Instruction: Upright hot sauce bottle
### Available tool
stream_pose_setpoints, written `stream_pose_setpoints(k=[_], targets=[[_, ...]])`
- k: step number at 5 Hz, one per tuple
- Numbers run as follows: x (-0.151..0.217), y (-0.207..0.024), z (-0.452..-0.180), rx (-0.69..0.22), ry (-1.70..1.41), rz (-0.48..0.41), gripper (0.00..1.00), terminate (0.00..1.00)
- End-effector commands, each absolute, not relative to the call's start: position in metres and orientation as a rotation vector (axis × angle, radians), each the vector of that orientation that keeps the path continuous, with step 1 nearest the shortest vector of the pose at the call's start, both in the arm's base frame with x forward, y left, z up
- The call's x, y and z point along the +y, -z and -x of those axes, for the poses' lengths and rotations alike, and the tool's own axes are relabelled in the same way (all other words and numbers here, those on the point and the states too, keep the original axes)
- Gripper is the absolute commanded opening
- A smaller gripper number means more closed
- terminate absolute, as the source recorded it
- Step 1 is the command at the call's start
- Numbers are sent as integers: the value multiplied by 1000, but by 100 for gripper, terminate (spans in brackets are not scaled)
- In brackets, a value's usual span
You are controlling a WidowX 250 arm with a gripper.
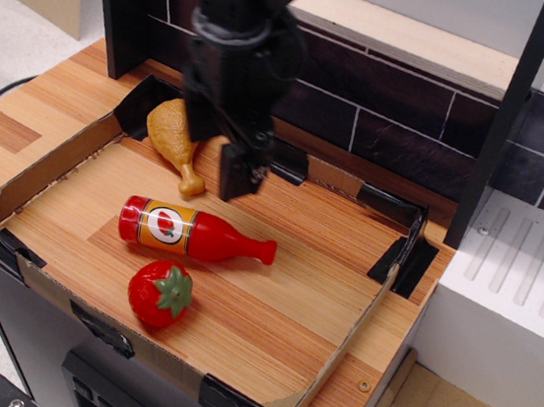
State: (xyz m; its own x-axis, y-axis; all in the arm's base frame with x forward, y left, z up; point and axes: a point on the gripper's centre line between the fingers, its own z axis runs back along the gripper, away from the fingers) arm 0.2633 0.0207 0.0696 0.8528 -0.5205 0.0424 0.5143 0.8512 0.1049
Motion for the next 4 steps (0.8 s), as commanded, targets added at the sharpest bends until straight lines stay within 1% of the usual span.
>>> stream_pose_setpoints(k=[1,2,3,4], targets=[[-4,-70,-252,-121,1034,-77,100,0],[-9,-52,-250,-83,1157,-73,100,0],[-12,-34,-248,-67,1185,-127,100,0],[-9,-26,-248,-63,1167,-142,100,0]])
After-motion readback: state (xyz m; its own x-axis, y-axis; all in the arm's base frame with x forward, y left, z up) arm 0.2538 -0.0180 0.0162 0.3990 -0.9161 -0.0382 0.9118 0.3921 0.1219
